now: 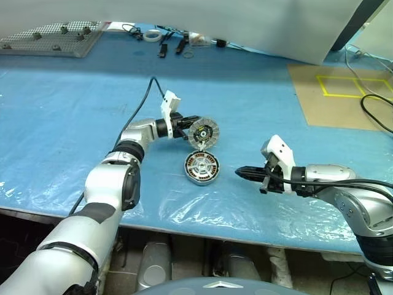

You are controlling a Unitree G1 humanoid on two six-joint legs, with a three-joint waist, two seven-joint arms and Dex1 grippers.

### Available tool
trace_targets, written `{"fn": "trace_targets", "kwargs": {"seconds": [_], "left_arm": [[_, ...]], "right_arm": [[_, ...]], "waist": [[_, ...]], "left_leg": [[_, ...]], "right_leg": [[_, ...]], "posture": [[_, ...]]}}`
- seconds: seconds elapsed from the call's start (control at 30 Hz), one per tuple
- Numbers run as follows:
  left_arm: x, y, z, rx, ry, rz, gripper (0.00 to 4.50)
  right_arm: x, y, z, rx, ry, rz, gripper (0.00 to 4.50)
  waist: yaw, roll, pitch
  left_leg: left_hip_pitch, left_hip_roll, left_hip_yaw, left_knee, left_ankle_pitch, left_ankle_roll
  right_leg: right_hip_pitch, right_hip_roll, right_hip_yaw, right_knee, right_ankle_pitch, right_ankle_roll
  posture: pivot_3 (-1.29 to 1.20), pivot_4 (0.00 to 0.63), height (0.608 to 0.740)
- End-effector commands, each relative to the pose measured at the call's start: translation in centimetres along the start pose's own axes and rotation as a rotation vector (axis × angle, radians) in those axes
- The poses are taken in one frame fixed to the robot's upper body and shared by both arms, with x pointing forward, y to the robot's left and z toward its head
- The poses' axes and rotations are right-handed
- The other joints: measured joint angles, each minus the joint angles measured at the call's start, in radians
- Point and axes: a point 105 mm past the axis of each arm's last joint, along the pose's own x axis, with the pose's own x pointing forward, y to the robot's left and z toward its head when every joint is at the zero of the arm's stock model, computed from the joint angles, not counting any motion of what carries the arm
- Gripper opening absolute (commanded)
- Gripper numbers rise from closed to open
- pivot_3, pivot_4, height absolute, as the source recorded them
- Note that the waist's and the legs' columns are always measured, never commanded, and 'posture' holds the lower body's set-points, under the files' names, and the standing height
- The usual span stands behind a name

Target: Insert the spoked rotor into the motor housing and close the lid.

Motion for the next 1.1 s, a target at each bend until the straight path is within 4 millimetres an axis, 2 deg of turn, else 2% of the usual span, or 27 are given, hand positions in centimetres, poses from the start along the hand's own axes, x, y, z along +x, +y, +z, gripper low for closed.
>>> {"fn": "trace_targets", "kwargs": {"seconds": [0.03,0.2,0.4,0.6,0.87,1.1], "left_arm": [[0.7,-1.2,0.3,0.081,0.052,-0.098,0.02],[1.3,-2.4,-1.6,0.115,0.156,-0.186,0.02],[1.6,-4.0,-1.2,0.191,0.190,-0.323,0.02],[1.5,-5.4,-2.8,0.253,0.285,-0.456,0.02],[0.5,-5.9,-5.2,0.332,0.384,-0.521,0.02],[-0.9,-5.7,-6.5,0.446,0.463,-0.553,0.02]], "right_arm": [[-0.1,0.4,0.6,-0.048,-0.010,0.003,0.00],[-0.1,0.2,0.6,-0.058,-0.005,-0.001,0.00],[0.0,0.6,0.0,-0.052,0.005,0.001,0.00],[0.2,0.3,0.0,-0.050,-0.002,-0.003,0.00],[0.6,0.4,-0.2,-0.049,-0.007,-0.003,0.00],[0.8,0.4,0.0,-0.040,-0.025,0.001,0.00]], "waist": [[0.000,0.000,0.000],[0.001,0.000,0.000],[0.002,0.000,0.000],[0.003,0.000,0.000],[0.003,0.000,0.000],[0.004,0.000,0.000]], "left_leg": [[0.000,0.000,0.000,0.000,0.000,0.000],[0.000,0.000,0.000,0.000,0.000,0.000],[0.000,0.000,0.000,0.000,0.000,0.000],[0.000,0.000,0.000,0.000,0.000,0.000],[0.000,0.000,0.000,0.000,0.000,0.000],[0.003,0.000,0.000,0.000,0.000,0.000]], "right_leg": [[0.000,0.000,0.000,0.000,0.000,0.000],[0.000,0.000,0.000,0.000,0.000,0.000],[0.000,0.000,0.000,0.000,0.000,0.000],[0.000,0.000,-0.001,0.000,0.000,0.000],[0.000,0.000,-0.001,0.000,0.000,0.000],[0.002,0.000,-0.001,0.000,0.000,0.000]], "posture": [[0.00,0.150,0.740],[0.00,0.150,0.740],[0.00,0.150,0.740],[0.00,0.150,0.740],[0.00,0.150,0.740],[0.00,0.150,0.740]]}}
